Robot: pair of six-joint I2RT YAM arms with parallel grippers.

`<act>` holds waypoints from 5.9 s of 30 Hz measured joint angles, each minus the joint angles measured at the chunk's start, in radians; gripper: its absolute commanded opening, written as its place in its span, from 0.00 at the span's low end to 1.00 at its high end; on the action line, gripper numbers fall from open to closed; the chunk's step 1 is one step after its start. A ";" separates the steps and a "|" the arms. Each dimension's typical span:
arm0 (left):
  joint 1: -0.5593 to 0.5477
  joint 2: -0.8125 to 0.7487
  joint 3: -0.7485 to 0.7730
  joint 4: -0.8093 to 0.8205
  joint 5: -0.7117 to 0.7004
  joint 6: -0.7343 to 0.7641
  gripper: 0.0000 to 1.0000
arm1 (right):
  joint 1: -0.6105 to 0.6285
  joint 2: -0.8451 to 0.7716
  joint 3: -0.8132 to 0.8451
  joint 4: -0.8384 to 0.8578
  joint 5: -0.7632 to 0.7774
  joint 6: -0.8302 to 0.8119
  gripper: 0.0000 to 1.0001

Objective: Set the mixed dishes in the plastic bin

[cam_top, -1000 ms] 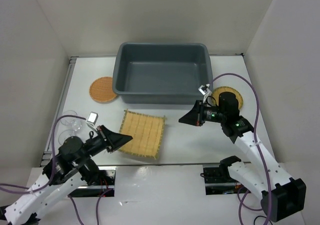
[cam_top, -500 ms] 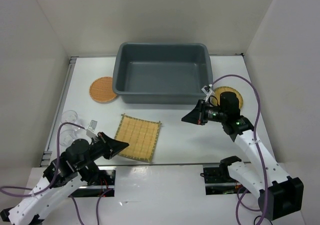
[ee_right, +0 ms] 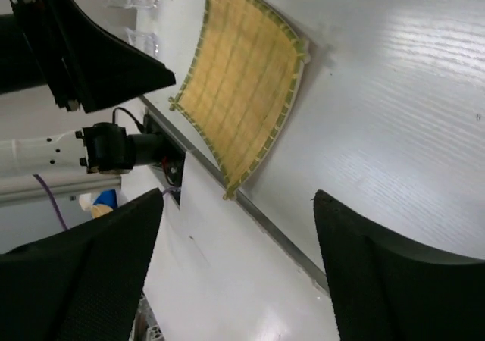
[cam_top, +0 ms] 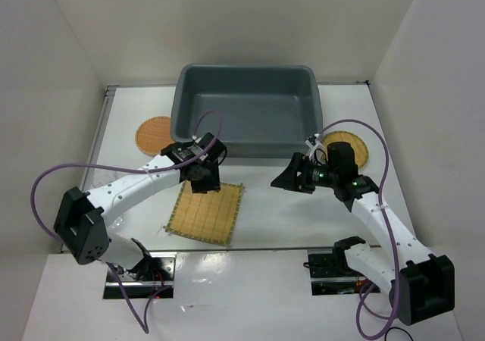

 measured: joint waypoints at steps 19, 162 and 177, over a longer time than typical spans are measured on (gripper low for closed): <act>0.401 -0.077 -0.302 0.166 0.227 0.160 0.91 | 0.000 0.120 -0.041 0.072 -0.001 0.065 0.96; -0.102 -0.779 -0.373 0.325 -0.148 -0.268 0.85 | -0.192 1.150 1.252 0.008 0.084 -0.131 0.00; -0.099 -0.730 -0.360 0.306 -0.263 -0.279 0.85 | -0.209 1.237 1.201 -0.151 0.334 -0.098 0.32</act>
